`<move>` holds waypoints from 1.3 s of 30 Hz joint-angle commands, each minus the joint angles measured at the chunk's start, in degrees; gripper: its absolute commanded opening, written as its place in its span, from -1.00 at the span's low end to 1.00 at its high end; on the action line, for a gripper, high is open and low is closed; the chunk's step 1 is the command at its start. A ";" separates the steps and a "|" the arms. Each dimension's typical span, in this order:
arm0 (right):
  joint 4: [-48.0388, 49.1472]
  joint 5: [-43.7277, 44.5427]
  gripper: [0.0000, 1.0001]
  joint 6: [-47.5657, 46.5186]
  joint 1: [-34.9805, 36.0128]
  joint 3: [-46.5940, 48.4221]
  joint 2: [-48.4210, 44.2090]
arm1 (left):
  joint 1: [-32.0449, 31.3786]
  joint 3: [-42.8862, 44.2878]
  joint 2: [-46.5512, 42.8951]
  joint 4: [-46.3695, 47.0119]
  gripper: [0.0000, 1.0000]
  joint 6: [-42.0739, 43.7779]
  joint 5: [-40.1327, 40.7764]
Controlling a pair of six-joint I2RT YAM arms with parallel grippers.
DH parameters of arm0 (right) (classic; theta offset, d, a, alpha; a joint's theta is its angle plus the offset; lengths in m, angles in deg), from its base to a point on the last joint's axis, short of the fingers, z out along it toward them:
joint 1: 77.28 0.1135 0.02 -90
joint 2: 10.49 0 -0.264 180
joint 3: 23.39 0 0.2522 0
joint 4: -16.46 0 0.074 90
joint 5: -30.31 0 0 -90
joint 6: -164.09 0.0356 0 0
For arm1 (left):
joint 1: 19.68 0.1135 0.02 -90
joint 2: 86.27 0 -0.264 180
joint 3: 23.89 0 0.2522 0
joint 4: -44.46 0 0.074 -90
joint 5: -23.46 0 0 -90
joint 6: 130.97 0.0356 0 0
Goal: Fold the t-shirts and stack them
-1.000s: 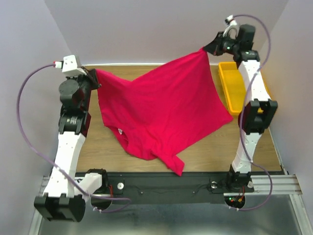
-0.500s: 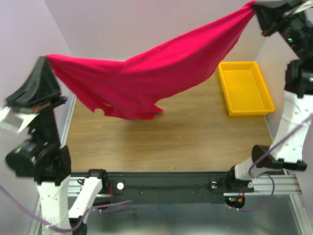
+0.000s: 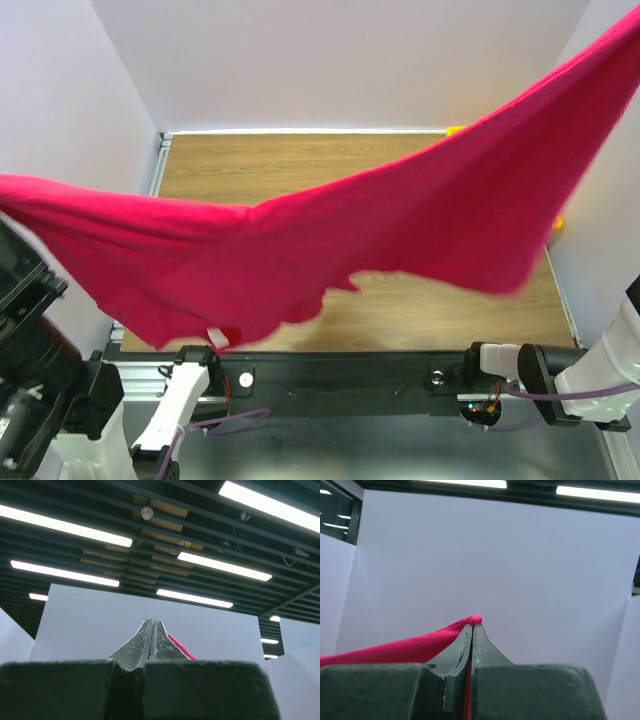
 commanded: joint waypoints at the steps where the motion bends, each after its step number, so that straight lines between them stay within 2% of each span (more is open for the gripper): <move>1: -1.43 2.53 -0.99 -1.43 -0.20 -8.23 0.79 | 0.30 -4.31 0.93 -0.87 -1.00 -1.02 1.08; 6: -1.17 -2.66 -0.99 -1.08 -0.20 -22.64 0.34 | 0.30 -13.63 2.42 -1.22 -1.00 0.90 3.54; 12: 2.60 -14.43 -0.99 -2.05 -0.20 -40.64 4.90 | 0.30 -25.05 9.18 1.67 -1.00 5.21 7.23; 16: 9.27 -26.71 -0.99 -3.10 -0.11 -50.32 11.05 | 0.30 -32.26 15.93 7.37 -1.00 7.76 11.35; 21: 15.69 -29.13 -0.99 -7.58 3.66 -55.97 26.07 | 0.39 -36.93 25.78 10.38 -1.00 9.26 13.83; 25: 23.07 -25.19 -0.99 -6.01 6.65 -53.00 41.26 | 0.39 -37.02 36.68 11.61 -1.00 8.30 16.54; 26: 23.70 -24.30 -0.99 -5.74 8.66 -48.64 44.08 | 0.39 -35.54 41.57 11.44 -1.00 8.38 16.99; 31: 24.14 -12.81 -0.99 -2.23 11.22 -34.90 59.98 | 0.39 -27.81 55.22 7.57 -1.00 9.70 20.93; 35: 24.32 -9.18 -0.93 0.49 11.31 -27.51 66.78 | 0.56 -22.01 59.98 5.81 -1.00 10.67 25.34; 39: 24.76 -9.87 -0.92 3.13 11.49 -23.64 70.03 | 1.09 -20.06 62.01 4.40 -1.00 11.11 25.96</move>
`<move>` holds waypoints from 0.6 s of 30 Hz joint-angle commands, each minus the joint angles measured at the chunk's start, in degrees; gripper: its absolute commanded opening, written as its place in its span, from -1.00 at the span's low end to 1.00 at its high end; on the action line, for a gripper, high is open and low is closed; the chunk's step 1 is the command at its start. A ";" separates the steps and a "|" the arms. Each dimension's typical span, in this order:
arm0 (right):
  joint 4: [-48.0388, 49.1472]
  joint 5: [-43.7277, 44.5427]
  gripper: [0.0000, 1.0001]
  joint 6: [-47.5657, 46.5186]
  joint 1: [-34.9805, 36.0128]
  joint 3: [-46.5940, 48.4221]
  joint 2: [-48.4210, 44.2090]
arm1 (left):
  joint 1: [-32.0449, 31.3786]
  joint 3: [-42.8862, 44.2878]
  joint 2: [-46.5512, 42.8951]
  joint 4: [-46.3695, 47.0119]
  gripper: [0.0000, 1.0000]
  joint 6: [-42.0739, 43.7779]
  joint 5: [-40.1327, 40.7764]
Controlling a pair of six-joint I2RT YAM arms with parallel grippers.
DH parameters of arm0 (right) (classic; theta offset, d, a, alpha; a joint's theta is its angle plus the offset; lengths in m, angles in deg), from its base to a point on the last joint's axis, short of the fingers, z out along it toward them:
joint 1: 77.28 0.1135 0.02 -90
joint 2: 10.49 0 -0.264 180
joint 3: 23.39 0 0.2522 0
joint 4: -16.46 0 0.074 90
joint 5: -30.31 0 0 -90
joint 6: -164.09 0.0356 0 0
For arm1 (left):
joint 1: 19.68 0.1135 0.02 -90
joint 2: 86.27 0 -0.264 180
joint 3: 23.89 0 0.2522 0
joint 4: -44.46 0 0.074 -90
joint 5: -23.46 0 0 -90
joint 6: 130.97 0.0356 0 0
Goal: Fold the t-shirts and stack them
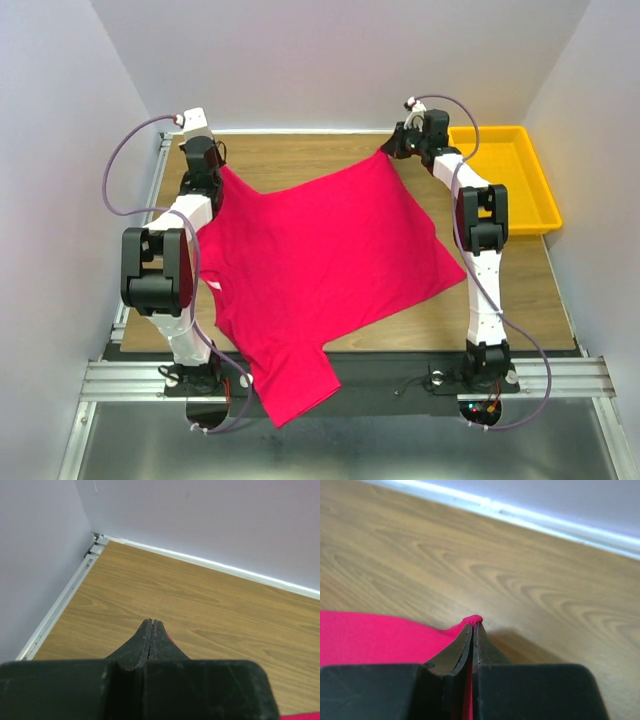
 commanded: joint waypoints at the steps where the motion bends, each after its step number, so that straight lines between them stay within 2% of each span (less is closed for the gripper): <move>1: 6.46 2.26 -0.92 3.44 -0.75 5.57 0.62 | 0.85 4.73 -1.33 3.14 -1.00 1.62 4.01; 3: 6.90 2.34 -0.99 4.32 -0.75 5.83 0.71 | 1.03 4.03 -1.41 3.14 -1.00 1.88 3.75; 6: 6.99 2.43 -0.99 3.80 -0.75 5.83 -0.08 | 1.64 2.71 -2.38 3.22 -1.00 2.32 3.23; 18: 6.99 0.59 -0.99 2.83 -0.75 2.76 -1.66 | 2.26 0.86 -4.14 2.43 -1.00 5.31 -11.09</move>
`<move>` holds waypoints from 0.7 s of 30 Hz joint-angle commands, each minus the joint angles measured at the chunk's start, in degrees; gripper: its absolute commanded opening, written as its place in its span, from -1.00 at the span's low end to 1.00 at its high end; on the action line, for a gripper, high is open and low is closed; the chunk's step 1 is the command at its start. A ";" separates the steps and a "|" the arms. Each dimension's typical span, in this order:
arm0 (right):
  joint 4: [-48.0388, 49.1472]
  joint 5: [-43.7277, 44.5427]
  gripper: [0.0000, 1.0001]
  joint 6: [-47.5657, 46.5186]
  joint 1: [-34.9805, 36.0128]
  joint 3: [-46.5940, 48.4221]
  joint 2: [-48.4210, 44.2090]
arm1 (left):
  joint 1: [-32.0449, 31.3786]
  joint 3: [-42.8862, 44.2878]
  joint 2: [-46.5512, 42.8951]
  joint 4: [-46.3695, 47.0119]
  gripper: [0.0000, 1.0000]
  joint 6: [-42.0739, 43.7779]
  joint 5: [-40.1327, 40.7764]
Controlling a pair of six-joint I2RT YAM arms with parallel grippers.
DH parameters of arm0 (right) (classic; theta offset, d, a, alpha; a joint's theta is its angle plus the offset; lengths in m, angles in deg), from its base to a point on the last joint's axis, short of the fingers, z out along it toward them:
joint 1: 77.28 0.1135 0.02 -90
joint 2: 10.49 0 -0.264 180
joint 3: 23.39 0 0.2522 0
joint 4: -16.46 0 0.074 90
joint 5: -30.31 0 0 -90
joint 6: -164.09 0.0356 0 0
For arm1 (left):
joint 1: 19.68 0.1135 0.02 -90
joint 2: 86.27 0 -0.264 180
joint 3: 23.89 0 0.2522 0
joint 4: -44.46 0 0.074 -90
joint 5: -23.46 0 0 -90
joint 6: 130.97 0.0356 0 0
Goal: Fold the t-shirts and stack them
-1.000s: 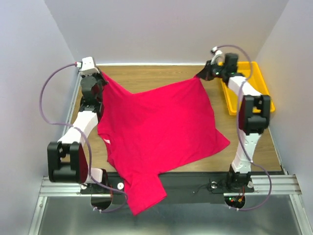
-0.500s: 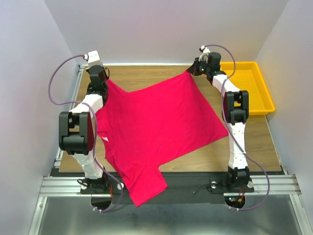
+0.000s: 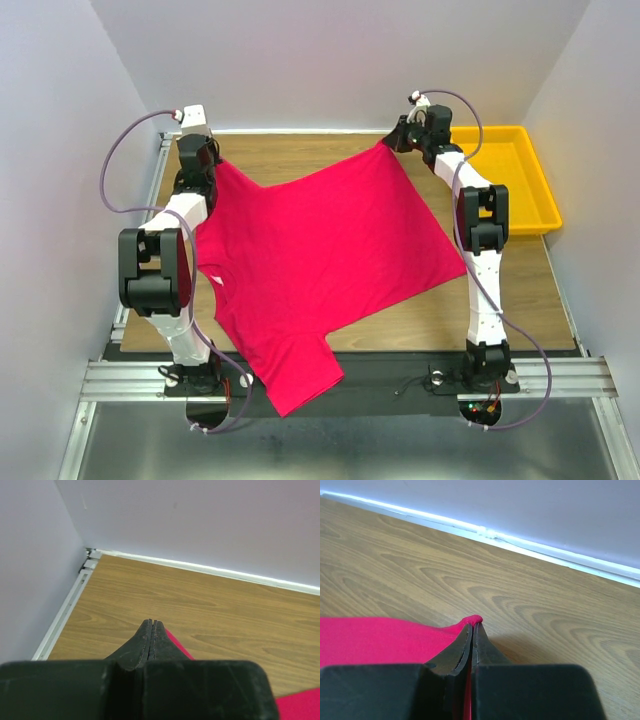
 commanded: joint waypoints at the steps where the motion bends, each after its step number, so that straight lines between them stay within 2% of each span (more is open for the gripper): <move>1: 4.15 -1.18 -0.99 -0.53 -0.36 -1.17 -3.19 | 0.25 -1.17 -5.12 2.32 -1.00 2.34 -6.57; 9: 4.42 -3.29 -0.99 0.43 -1.85 -5.39 -7.67 | 0.25 -6.35 -10.75 -0.05 -1.00 3.75 -10.36; 18: 4.77 -10.77 -0.99 -0.62 -4.14 -13.13 -12.60 | 0.25 -13.91 -19.36 -2.69 -1.00 6.03 -11.16; 21: 4.77 -11.82 -0.99 -0.54 -4.49 -14.71 -13.48 | 0.25 -17.25 -23.31 -1.81 -1.00 8.92 -14.93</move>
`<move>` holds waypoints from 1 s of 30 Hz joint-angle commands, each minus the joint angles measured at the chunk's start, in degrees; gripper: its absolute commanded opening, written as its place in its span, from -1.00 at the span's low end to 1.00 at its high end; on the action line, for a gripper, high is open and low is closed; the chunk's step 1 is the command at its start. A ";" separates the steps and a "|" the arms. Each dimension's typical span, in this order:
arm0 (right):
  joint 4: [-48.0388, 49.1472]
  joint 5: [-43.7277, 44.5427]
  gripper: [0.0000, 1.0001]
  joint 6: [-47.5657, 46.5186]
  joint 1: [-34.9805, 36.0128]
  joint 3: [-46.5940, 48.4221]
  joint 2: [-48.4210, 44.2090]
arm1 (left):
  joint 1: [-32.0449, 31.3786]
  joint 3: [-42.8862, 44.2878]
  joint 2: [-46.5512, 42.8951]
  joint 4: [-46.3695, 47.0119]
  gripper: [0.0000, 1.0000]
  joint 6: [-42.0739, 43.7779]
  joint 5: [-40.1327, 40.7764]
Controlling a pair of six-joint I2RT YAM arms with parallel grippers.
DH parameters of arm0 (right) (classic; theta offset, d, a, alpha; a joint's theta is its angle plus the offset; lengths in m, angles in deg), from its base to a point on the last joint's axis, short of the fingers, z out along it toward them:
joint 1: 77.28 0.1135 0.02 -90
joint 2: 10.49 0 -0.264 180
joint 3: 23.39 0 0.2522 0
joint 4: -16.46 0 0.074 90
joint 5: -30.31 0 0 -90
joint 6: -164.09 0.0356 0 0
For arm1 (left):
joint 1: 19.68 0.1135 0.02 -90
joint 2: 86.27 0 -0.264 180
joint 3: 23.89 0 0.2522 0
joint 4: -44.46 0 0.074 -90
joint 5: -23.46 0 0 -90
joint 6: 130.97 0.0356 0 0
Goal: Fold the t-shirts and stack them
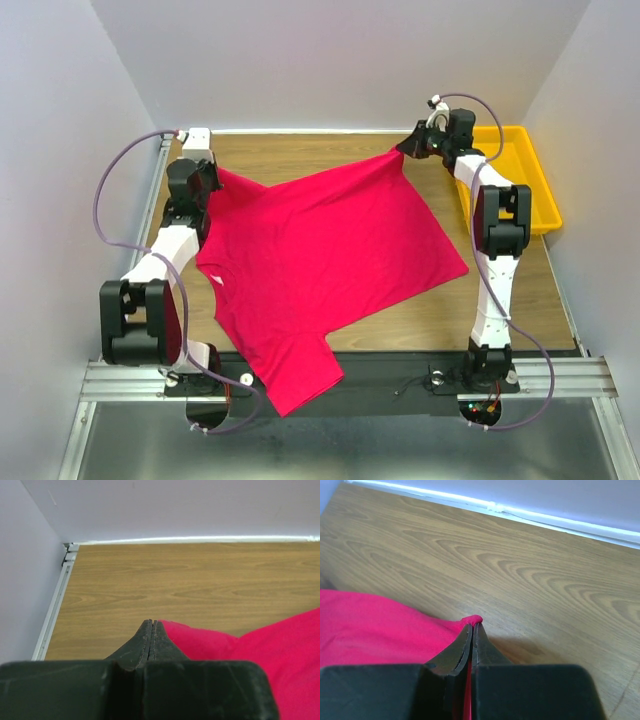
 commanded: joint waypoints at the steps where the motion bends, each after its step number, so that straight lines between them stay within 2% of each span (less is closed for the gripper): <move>1: 3.26 -3.25 -0.99 -0.32 -0.40 -1.51 -4.43 | 0.27 -3.68 -6.66 3.50 -1.00 5.28 -5.48; 5: 3.26 -4.31 -0.99 0.21 -0.49 -1.69 -4.52 | 0.27 -8.42 -11.93 5.44 -1.00 7.66 -8.92; 9: 3.17 -5.36 -0.98 1.87 -0.49 0.23 -2.33 | 0.27 -10.27 -14.57 5.53 -1.00 8.10 -7.27; 19: 3.17 -8.79 -0.95 6.80 -0.58 9.29 4.80 | 0.27 -10.90 -19.33 5.09 -1.00 8.11 -5.07; 30: 3.70 -9.41 -0.89 8.30 -0.58 11.93 6.12 | 0.27 -13.62 -25.12 4.04 -1.00 8.72 -7.00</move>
